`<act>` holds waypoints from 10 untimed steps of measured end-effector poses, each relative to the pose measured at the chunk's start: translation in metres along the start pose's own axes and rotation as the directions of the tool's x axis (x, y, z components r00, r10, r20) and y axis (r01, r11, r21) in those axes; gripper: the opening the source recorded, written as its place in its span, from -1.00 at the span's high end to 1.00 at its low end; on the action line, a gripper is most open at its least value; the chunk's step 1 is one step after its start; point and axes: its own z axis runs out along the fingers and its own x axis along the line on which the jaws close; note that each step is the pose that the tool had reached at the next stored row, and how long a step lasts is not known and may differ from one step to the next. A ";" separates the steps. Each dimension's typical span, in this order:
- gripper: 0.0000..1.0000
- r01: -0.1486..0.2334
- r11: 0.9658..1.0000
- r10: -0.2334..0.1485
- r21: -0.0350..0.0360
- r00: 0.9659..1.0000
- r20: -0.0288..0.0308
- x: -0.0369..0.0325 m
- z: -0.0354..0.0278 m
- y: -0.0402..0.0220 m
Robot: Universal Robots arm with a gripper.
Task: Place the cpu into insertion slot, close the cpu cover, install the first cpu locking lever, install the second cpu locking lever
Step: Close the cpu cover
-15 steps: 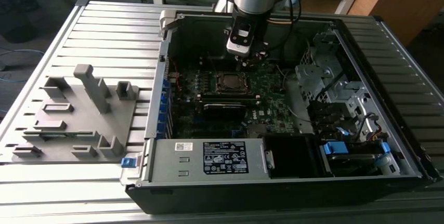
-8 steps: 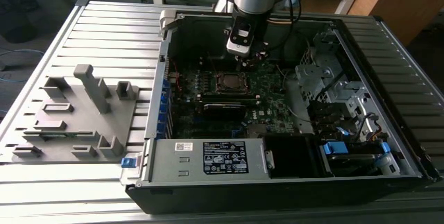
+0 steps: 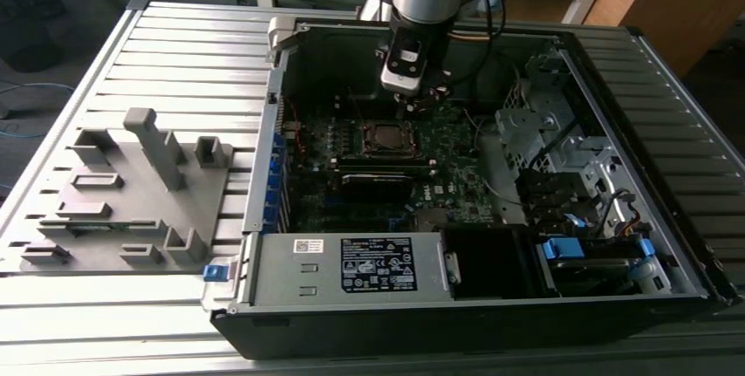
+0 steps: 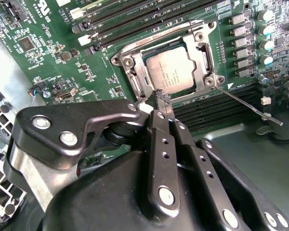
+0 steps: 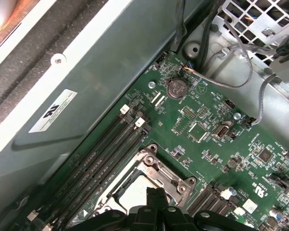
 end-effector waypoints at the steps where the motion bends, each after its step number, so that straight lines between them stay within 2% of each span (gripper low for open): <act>1: 0.80 0.003 1.000 -0.003 0.000 1.000 0.000 0.0000 0.0000 0.0000; 10: 0.80 0.011 1.000 -0.011 0.000 1.000 0.000 0.0000 0.0000 0.0000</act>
